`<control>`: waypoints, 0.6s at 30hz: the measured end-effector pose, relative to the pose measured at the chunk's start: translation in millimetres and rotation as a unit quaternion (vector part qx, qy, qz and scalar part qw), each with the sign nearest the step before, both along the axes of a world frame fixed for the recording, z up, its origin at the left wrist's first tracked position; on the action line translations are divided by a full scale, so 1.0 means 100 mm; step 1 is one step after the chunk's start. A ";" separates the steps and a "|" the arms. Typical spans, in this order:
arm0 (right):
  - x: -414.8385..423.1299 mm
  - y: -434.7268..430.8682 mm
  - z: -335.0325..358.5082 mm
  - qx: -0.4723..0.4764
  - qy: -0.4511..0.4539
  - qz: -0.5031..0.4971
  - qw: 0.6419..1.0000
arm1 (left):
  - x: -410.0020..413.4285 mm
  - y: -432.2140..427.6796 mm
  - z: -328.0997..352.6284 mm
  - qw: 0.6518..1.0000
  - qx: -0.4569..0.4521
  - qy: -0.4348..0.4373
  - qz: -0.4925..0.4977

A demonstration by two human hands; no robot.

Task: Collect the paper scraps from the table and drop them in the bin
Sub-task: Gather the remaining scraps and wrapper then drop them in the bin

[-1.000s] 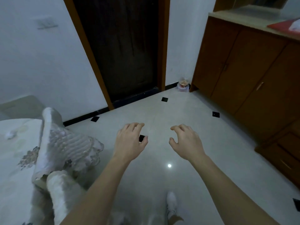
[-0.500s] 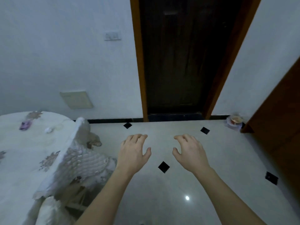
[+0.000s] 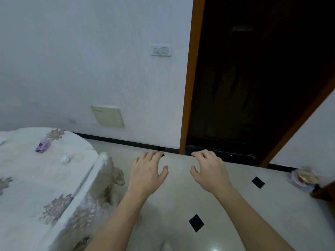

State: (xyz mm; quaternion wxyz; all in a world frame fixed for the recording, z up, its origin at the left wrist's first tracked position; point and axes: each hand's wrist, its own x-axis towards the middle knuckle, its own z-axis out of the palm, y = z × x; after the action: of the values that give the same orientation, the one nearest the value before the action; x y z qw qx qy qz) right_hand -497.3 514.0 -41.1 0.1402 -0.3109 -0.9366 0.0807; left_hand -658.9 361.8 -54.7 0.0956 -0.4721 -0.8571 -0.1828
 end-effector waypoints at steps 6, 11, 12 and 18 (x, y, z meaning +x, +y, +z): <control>-1.11 0.67 0.08 0.006 0.007 0.018 1.000 | -0.99 0.58 0.08 0.999 0.017 0.013 0.028; -1.82 1.02 0.06 0.011 0.012 0.048 0.999 | -1.65 0.88 0.08 0.999 0.020 0.014 0.047; -1.96 1.08 0.06 0.007 0.012 0.052 0.999 | -1.76 0.92 0.08 0.998 0.019 0.016 0.051; -2.80 1.46 -0.03 -0.006 0.004 0.099 0.995 | -2.47 1.20 -0.01 0.996 0.009 0.010 0.091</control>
State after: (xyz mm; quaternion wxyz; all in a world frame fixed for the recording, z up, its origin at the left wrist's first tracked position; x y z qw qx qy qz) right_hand -777.2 659.5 -43.7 0.1334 -0.2173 -0.9617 0.1009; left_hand -905.8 482.2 -55.4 0.1250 -0.3930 -0.8938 -0.1760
